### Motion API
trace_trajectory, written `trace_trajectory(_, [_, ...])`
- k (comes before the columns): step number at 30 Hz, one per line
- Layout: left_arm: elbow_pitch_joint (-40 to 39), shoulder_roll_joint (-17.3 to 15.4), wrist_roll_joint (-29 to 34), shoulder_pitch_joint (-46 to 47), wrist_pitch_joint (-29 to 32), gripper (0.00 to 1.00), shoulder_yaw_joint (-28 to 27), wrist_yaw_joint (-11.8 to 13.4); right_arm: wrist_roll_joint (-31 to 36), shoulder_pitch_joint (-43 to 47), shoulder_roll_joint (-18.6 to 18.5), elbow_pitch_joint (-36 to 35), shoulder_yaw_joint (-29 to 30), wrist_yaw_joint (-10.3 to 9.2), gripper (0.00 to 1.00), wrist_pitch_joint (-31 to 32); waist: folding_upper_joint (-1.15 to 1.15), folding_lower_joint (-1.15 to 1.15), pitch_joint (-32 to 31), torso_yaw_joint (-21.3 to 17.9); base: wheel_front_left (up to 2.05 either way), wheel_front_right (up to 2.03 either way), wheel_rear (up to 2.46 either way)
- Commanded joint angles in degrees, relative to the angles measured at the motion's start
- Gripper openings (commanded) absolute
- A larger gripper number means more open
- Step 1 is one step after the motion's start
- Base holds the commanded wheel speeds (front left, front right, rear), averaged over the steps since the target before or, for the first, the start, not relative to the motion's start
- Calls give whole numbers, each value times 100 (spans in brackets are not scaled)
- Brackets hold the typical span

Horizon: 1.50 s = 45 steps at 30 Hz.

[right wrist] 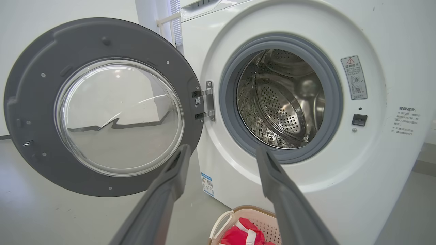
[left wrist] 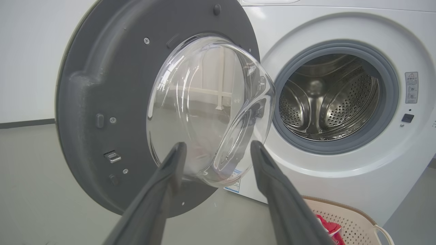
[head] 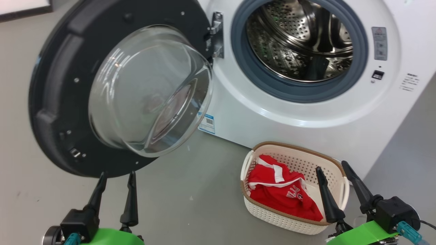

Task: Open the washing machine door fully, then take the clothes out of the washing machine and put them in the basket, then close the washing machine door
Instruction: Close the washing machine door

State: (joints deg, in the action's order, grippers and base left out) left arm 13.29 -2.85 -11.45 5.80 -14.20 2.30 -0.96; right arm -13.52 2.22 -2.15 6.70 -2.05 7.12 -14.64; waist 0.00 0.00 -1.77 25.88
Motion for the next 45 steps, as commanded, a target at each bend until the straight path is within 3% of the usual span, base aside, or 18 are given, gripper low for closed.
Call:
trace_trajectory(1, [-157,-101,41,105,-22,100,-161,52,60,-204,-73,-169,-146,36,100,-36,0,0,10,172,0,0,0])
trace_trajectory(20, [-384,-132,33,53,-71,100,-262,246,-50,-368,-73,-45,-323,36,100,-36,0,0,128,379,0,0,0])
trace_trajectory(21, [-417,-131,33,67,-73,45,-269,251,-57,-357,-73,-43,-312,36,100,-36,0,0,123,376,0,0,0])
trace_trajectory(22, [-449,-130,43,78,-74,0,-271,264,-62,-347,-73,-43,-301,36,100,-36,0,0,117,373,0,0,0])
trace_trajectory(37, [-1190,-331,-247,998,-79,0,-1026,321,-94,-224,-73,-36,-191,36,100,-36,0,0,60,262,0,0,0])
trace_trajectory(45, [-585,-454,-1310,2123,-20,0,-1713,109,9,-212,-73,-12,-174,36,100,-36,0,0,150,95,0,0,0])
